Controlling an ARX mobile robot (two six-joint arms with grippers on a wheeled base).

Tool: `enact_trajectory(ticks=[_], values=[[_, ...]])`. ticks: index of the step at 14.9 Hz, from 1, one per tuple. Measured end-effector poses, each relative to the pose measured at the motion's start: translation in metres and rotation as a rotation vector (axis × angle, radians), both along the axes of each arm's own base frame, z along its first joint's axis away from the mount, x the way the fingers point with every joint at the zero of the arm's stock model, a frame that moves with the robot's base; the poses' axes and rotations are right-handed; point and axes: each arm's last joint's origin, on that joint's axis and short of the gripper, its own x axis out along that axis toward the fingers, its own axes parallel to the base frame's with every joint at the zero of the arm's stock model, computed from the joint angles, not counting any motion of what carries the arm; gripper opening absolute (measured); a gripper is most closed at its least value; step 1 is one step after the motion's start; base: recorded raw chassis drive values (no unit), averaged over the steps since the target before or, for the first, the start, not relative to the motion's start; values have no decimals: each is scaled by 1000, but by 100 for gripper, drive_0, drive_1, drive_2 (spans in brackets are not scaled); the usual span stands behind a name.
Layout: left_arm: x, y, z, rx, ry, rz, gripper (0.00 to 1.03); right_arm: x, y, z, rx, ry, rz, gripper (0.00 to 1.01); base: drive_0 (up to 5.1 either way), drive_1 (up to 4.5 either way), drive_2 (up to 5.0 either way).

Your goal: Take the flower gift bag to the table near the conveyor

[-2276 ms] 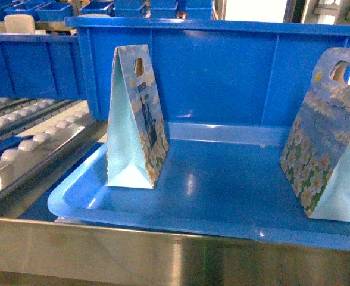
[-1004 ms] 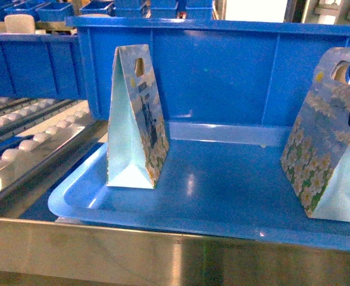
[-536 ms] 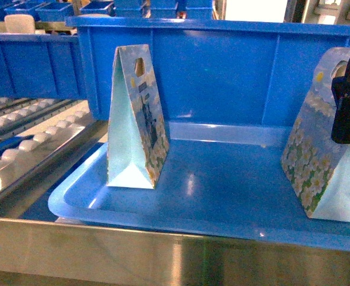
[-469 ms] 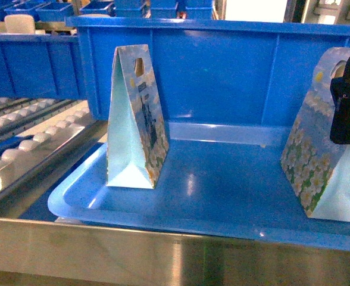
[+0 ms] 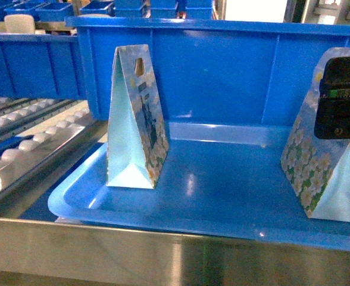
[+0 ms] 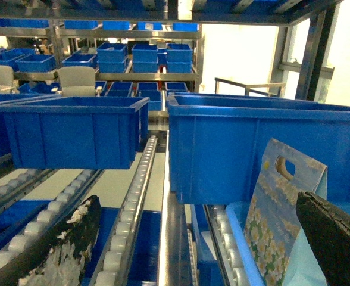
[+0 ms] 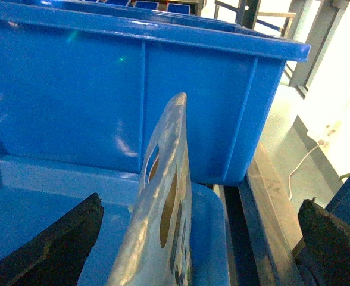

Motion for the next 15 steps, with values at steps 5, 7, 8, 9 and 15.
enact_trajectory(ticks=[5,7,8,9,15], values=[[0,0,0,0,0,0,98,4,-4,-6,-6,20,-15,94,0,0,0],[0,0,0,0,0,0,98,4,-4,-5,-1,12,-1,73,0,0,0],[0,0,0,0,0,0,98,4,-4,-5,0,10,0,69,0,0,0],[0,0,0,0,0,0,98,4,-4,-5,1,9,1,67,0,0,0],[0,0,0,0,0,0,98,4,-5,-4,8,4,20,18,0,0,0]])
